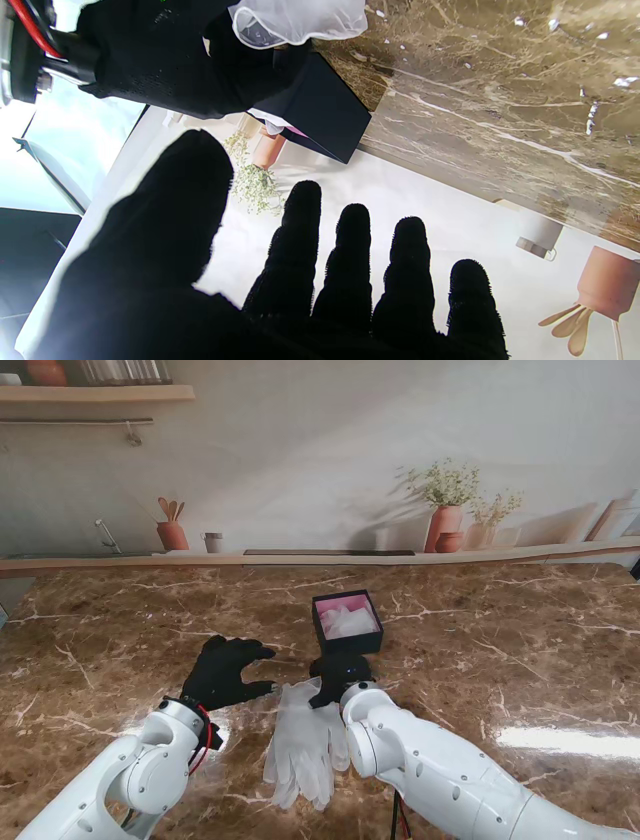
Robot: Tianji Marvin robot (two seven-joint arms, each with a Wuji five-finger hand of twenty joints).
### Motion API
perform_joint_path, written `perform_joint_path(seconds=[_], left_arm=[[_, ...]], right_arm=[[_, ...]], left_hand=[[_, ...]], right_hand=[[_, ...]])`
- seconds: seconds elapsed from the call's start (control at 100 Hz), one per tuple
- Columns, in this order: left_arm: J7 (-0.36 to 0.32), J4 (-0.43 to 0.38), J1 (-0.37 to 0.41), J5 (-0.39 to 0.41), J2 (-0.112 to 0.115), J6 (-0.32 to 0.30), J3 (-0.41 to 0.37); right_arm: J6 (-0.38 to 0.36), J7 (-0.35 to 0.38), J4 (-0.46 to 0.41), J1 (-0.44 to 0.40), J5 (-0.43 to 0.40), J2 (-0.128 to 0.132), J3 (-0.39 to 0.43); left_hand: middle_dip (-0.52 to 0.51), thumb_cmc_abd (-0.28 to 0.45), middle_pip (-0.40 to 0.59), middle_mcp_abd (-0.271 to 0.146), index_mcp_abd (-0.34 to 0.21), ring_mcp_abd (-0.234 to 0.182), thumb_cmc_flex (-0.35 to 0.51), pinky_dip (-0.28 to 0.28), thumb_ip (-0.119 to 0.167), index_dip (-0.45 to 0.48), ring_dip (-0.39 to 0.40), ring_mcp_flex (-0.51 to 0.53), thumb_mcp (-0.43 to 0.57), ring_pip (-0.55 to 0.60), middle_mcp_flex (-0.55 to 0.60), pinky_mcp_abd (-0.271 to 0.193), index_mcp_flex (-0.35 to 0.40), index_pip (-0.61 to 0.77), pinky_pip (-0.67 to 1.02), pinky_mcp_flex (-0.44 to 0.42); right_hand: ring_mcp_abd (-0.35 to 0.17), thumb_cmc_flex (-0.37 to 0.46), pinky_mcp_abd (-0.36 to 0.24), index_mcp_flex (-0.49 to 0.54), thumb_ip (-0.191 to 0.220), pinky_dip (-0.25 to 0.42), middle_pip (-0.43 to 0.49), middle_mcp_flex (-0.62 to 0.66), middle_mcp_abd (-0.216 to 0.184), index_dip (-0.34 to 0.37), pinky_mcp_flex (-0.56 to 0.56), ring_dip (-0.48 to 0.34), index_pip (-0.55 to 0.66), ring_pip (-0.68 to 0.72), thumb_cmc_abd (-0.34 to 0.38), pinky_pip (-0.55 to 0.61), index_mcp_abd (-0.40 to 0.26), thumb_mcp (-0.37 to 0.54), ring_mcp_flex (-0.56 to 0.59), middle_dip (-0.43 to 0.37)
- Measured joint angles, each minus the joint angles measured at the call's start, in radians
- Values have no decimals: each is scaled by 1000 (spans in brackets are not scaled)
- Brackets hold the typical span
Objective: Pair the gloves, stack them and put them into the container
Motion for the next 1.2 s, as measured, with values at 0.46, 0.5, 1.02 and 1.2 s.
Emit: perform_joint_path(seconds=[0.46,0.5,1.02,1.2], left_arm=[[15,-2,7,5,-1,-1,-9],[18,-2,7,5,-1,-3,-9],[30,9,-6,-24,-7,-24,-10],[34,8,-3,-13,-7,-27,-14]], right_arm=[[-151,-241,-10,-120,74,-30,165],[-156,-242,-8,-123,74,-35,177],[-432,-509,53,-157,-97,-29,302],[-659,-585,52,-213,-145,4,338]], left_hand=[[-2,10,-1,-1,-11,0,0,4,0,9,-1,0,-29,0,0,2,10,12,-12,0],[-2,10,-1,-1,-11,0,0,5,0,9,-1,0,-29,0,0,2,10,12,-12,0],[-2,60,-1,-1,-11,0,1,-72,12,9,-6,0,-97,0,0,-32,10,12,10,12],[-2,60,-1,-1,-11,0,1,-83,12,9,-12,0,-116,0,0,-32,10,12,10,12]], right_hand=[[46,-36,21,232,-215,40,-337,237,55,94,162,-200,280,-316,-291,-2,-144,499,167,-317],[45,-36,21,232,-215,25,-325,260,54,84,195,-189,281,-297,-293,13,-144,502,195,-317],[44,-35,14,236,-215,-41,-281,313,52,81,254,-139,315,-226,-341,40,-144,533,245,-302],[36,-35,1,236,-215,-41,-277,313,50,83,235,-134,315,-226,-330,40,-157,533,245,-279]])
